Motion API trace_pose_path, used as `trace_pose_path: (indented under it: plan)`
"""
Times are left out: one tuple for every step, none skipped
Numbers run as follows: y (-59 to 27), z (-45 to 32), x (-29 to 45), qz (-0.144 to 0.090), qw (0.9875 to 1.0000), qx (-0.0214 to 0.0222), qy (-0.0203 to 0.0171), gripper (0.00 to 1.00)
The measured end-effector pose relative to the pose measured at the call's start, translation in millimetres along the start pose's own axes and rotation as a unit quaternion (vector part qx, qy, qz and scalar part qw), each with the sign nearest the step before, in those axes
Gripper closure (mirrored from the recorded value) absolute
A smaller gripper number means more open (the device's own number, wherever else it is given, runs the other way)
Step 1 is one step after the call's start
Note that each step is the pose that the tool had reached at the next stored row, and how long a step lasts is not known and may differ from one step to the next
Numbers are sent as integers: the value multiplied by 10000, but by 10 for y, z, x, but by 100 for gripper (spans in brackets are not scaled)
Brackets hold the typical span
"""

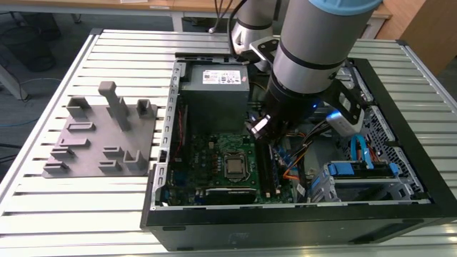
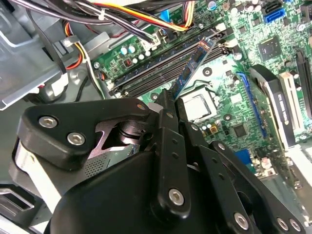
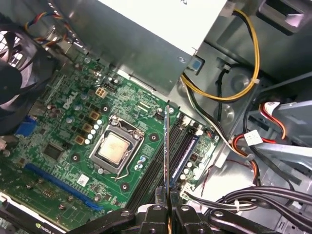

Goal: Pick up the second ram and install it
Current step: 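Insert the second ram into the second slot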

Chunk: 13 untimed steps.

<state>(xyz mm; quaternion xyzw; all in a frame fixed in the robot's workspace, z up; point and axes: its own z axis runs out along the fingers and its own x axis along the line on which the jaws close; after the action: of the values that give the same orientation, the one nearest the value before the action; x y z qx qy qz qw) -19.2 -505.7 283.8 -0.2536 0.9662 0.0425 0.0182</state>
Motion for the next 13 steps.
trace_pose_path:
  plan:
    - [0,0,0,37,10000,2,-3,86]
    - [0,0,0,73,10000,4,-5,86]
    - [0,1,0,108,9999,7,-8,86]
    - [0,1,0,144,9999,9,-10,86]
    - [0,1,0,180,9998,11,-13,86]
    - [0,1,0,215,9998,13,-15,86]
    - [0,1,0,253,9997,15,-18,86]
    - [0,2,0,288,9996,18,-21,86]
    - [0,2,0,323,9995,20,-23,86]
    - [0,2,0,357,9994,22,-25,86]
    - [0,2,0,391,9992,24,-28,86]
    - [0,3,0,425,9991,26,-30,86]
    - [0,3,0,462,9989,29,-33,86]
